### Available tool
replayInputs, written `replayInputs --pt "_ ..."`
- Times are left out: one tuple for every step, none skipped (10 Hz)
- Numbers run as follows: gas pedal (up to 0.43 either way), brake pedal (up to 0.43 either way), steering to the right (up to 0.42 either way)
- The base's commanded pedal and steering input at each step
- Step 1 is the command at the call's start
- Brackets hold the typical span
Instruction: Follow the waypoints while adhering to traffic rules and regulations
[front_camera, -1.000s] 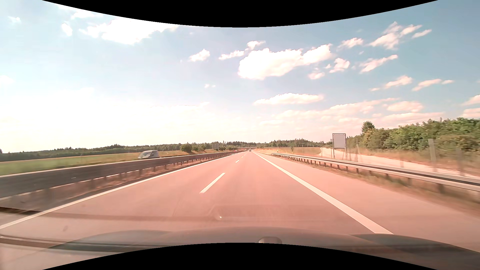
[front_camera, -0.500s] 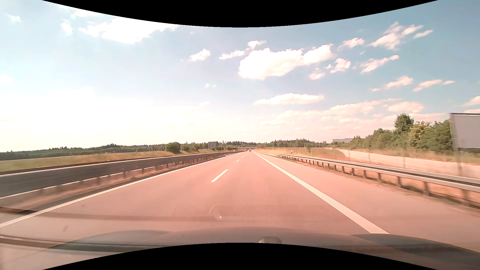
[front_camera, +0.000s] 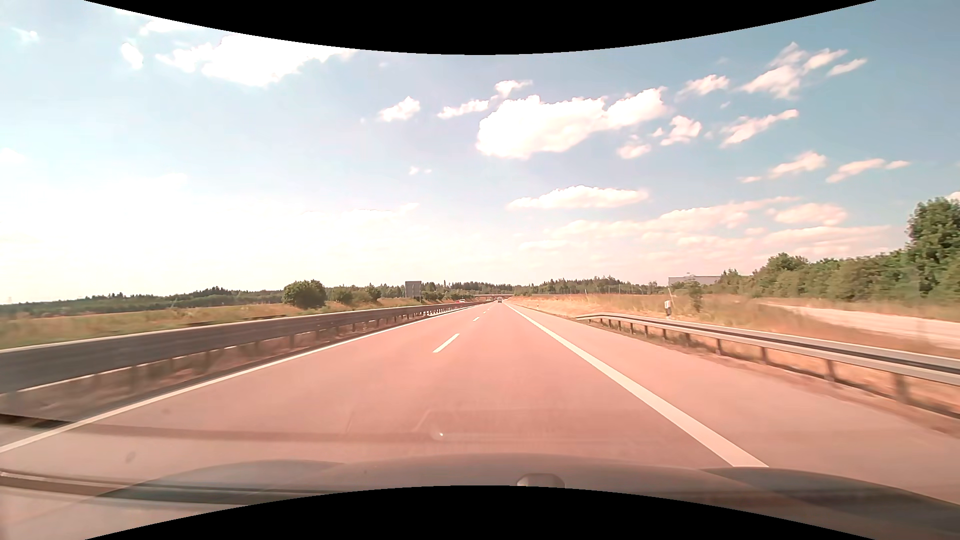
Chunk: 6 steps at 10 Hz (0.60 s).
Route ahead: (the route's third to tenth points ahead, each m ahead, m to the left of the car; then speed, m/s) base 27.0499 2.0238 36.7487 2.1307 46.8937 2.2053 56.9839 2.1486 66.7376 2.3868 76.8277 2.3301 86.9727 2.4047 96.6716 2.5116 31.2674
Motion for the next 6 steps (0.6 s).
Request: replayInputs --pt "0.280 0.000 -0.001" --pt "0.280 0.000 -0.002" --pt "0.280 0.000 -0.002" --pt "0.280 0.000 -0.002" --pt "0.280 0.000 -0.002" --pt "0.280 0.000 -0.003"
